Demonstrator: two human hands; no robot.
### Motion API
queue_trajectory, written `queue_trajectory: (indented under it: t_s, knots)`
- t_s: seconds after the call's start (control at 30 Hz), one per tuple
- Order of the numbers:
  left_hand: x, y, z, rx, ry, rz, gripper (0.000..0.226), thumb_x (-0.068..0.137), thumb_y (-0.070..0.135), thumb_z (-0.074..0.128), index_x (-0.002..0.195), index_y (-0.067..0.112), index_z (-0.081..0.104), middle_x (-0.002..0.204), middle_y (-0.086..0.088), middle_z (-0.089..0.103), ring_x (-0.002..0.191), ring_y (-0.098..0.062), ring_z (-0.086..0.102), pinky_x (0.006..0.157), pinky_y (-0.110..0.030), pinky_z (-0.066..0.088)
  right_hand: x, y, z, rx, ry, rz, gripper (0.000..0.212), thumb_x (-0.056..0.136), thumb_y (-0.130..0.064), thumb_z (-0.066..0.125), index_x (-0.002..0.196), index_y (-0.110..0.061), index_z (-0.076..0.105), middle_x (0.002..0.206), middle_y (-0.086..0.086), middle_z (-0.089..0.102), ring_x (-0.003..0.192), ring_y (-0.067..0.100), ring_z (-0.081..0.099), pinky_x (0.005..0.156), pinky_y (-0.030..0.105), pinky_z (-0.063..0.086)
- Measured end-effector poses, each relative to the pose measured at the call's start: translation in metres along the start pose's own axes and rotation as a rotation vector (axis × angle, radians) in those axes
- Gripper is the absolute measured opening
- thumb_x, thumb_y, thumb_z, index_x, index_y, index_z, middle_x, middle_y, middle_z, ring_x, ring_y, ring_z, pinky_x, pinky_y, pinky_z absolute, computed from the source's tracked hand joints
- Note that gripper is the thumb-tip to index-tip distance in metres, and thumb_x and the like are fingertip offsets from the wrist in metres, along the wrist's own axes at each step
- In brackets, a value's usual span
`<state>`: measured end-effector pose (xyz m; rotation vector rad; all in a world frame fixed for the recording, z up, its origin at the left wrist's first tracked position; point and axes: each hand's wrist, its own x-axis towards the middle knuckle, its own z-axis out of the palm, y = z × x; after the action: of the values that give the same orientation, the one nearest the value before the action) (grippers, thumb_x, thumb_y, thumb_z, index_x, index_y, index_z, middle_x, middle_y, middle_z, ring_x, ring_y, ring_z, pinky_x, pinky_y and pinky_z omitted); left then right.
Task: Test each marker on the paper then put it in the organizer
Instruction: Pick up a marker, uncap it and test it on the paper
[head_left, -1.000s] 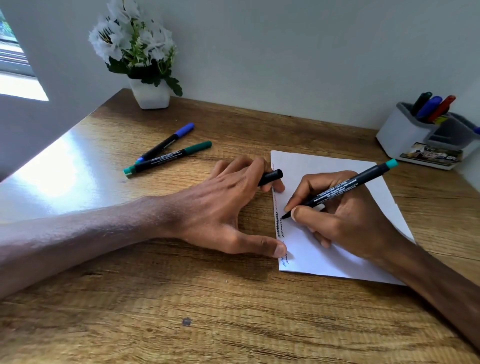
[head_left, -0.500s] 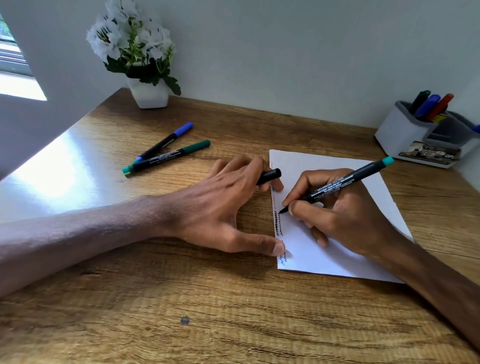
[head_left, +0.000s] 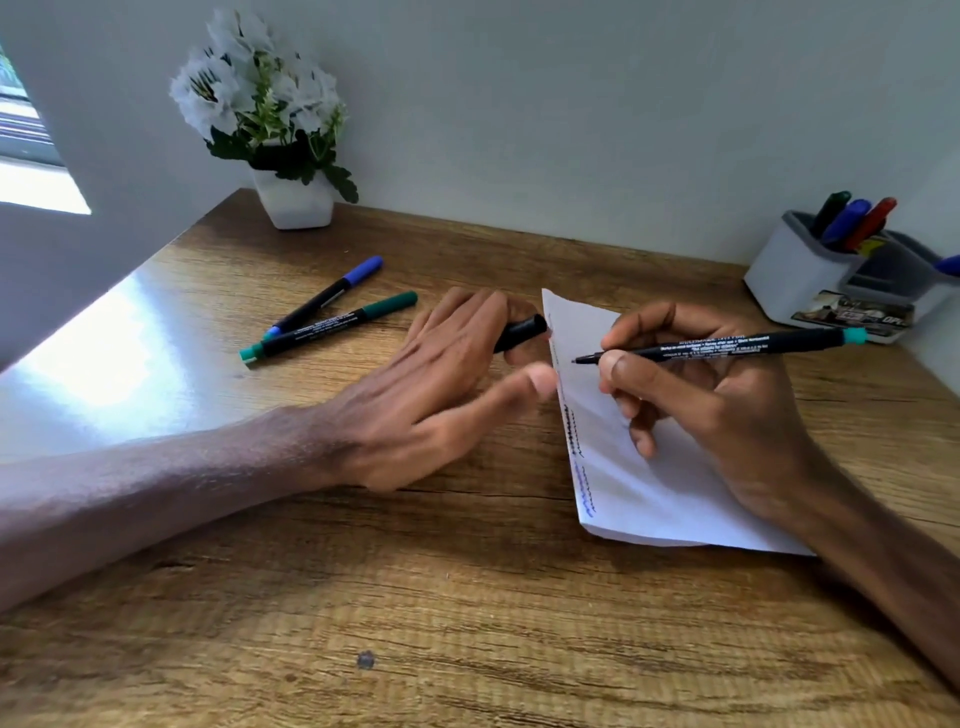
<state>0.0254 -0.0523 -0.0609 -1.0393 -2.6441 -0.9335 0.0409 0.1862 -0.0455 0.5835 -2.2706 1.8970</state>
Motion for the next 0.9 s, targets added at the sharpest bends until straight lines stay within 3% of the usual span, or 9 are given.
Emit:
queue_trajectory:
  t_s: [0.13, 0.27, 0.43, 0.53, 0.7, 0.9]
  knots:
    - [-0.0002, -0.0015, 0.0004, -0.081, 0.084, -0.019, 0.041, 0.109, 0.04, 0.028, 0.11, 0.011, 0.057, 0.1, -0.001, 0.06, 0.096, -0.019, 0.057, 0.083, -0.034, 0.043, 0.0012, -0.0034, -0.0018, -0.008, 0.029, -0.056, 0.02, 0.083, -0.008, 0.072, 0.099, 0.004, 0.07, 0.079, 0.02, 0.069, 0.062, 0.029, 0.061, 0.042, 0.032, 0.051]
    - [0.0026, -0.0043, 0.0036, -0.016, 0.091, 0.019, 0.033, 0.109, 0.038, 0.036, 0.102, 0.013, 0.058, 0.086, 0.003, 0.064, 0.076, -0.015, 0.06, 0.067, -0.035, 0.045, 0.0019, -0.0045, -0.0064, 0.04, -0.005, -0.055, 0.019, 0.093, -0.009, 0.066, 0.106, 0.004, 0.07, 0.089, 0.02, 0.073, 0.073, 0.033, 0.067, 0.048, 0.034, 0.056]
    - [0.0049, -0.0071, 0.0028, 0.011, 0.07, 0.028, 0.033, 0.109, 0.037, 0.041, 0.116, 0.014, 0.064, 0.096, 0.006, 0.068, 0.082, -0.007, 0.06, 0.069, -0.029, 0.045, 0.0018, -0.0053, -0.0099, 0.052, -0.061, -0.117, 0.019, 0.093, -0.004, 0.056, 0.106, 0.006, 0.066, 0.089, 0.017, 0.076, 0.073, 0.036, 0.07, 0.048, 0.037, 0.056]
    - [0.0057, -0.0047, 0.0016, 0.007, 0.081, 0.061, 0.032, 0.107, 0.037, 0.044, 0.124, 0.019, 0.064, 0.102, 0.014, 0.067, 0.089, 0.003, 0.058, 0.073, -0.014, 0.045, 0.0018, -0.0069, -0.0097, 0.043, -0.093, -0.163, 0.019, 0.093, -0.004, 0.056, 0.107, 0.005, 0.065, 0.091, 0.017, 0.076, 0.075, 0.036, 0.071, 0.048, 0.037, 0.056]
    - [0.0059, -0.0035, 0.002, 0.004, 0.098, 0.095, 0.033, 0.107, 0.035, 0.045, 0.131, 0.02, 0.063, 0.098, 0.034, 0.051, 0.091, 0.022, 0.051, 0.075, -0.001, 0.039, 0.0026, -0.007, -0.009, 0.022, -0.131, -0.185, 0.019, 0.093, -0.003, 0.057, 0.108, 0.007, 0.064, 0.093, 0.016, 0.077, 0.076, 0.034, 0.073, 0.048, 0.036, 0.057]
    - [0.0066, -0.0054, 0.0026, 0.013, 0.082, 0.105, 0.034, 0.108, 0.033, 0.049, 0.136, 0.018, 0.061, 0.111, 0.022, 0.058, 0.095, 0.017, 0.052, 0.078, -0.002, 0.04, 0.0034, -0.0049, -0.0101, -0.036, -0.137, -0.16, 0.018, 0.093, -0.001, 0.058, 0.106, 0.009, 0.065, 0.092, 0.015, 0.077, 0.077, 0.035, 0.073, 0.047, 0.038, 0.058]
